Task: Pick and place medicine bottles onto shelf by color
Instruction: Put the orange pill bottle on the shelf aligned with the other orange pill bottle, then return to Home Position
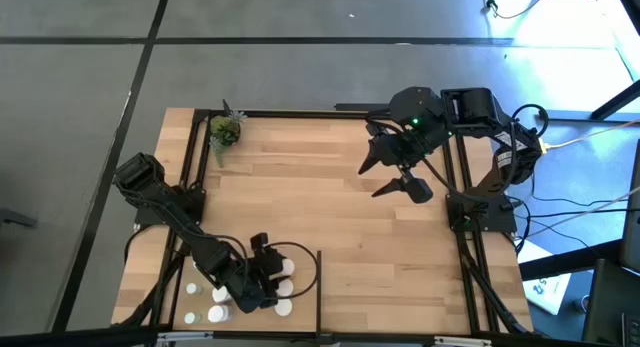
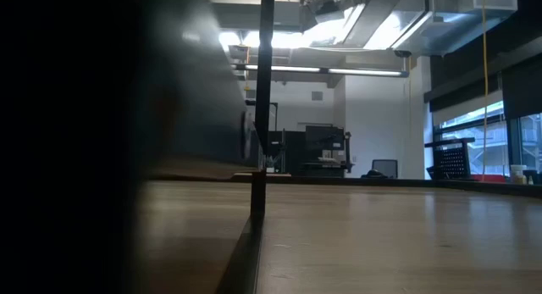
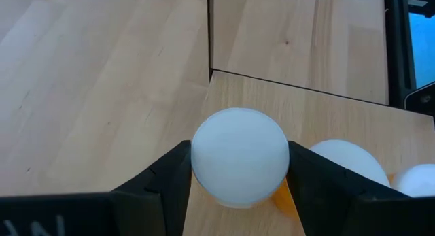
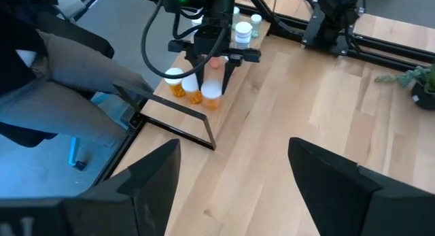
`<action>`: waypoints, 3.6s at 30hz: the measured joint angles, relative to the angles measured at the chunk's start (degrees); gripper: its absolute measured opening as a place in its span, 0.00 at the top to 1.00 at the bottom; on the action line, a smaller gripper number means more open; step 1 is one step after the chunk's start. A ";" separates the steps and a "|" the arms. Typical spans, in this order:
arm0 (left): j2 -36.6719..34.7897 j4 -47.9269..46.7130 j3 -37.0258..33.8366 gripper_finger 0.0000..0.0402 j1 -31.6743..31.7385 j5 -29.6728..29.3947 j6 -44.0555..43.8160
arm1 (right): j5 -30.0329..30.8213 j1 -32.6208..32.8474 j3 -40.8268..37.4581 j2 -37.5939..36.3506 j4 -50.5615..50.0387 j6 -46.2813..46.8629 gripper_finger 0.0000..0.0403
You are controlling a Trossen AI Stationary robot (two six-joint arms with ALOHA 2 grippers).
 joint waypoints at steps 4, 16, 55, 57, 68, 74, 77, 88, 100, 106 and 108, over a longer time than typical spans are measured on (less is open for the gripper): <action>0.00 -0.69 0.00 0.51 0.00 -0.58 0.01 | 0.89 0.00 0.00 0.00 0.12 0.26 0.32; 0.00 -0.95 0.00 0.51 0.00 -2.39 1.11 | 0.90 0.00 0.00 0.00 0.35 0.38 0.32; 0.00 -1.72 0.02 0.40 0.00 -2.03 1.14 | 0.90 -0.02 0.00 0.00 0.48 0.39 0.32; 0.00 -1.72 0.02 0.40 0.00 -2.03 1.14 | 0.90 -0.01 0.00 0.00 0.48 0.39 0.32; -0.32 -1.76 0.02 0.41 -1.28 -2.27 1.14 | 0.90 -0.02 0.00 0.00 0.48 0.39 0.32; -1.37 -2.56 0.11 0.42 -1.91 -3.49 1.56 | 0.90 -0.02 0.00 0.02 0.50 0.39 0.32; -2.34 -2.79 0.11 0.42 -2.01 -4.45 2.99 | 0.90 -0.01 0.00 0.02 0.50 0.40 0.32; -12.42 -8.39 0.11 0.46 -3.97 -15.21 7.70 | 0.90 -0.01 0.00 0.02 0.75 0.39 0.32; -25.67 -18.29 0.11 0.78 -5.62 -17.87 11.37 | 0.90 -0.01 0.00 0.02 0.82 0.39 0.32; -33.06 -18.93 0.11 0.97 -5.63 -16.32 19.99 | 0.90 -0.02 0.00 0.02 0.87 0.40 0.32; -35.69 -18.97 0.11 0.99 -5.62 -14.77 22.66 | 0.90 0.00 -0.01 0.02 1.38 0.33 0.32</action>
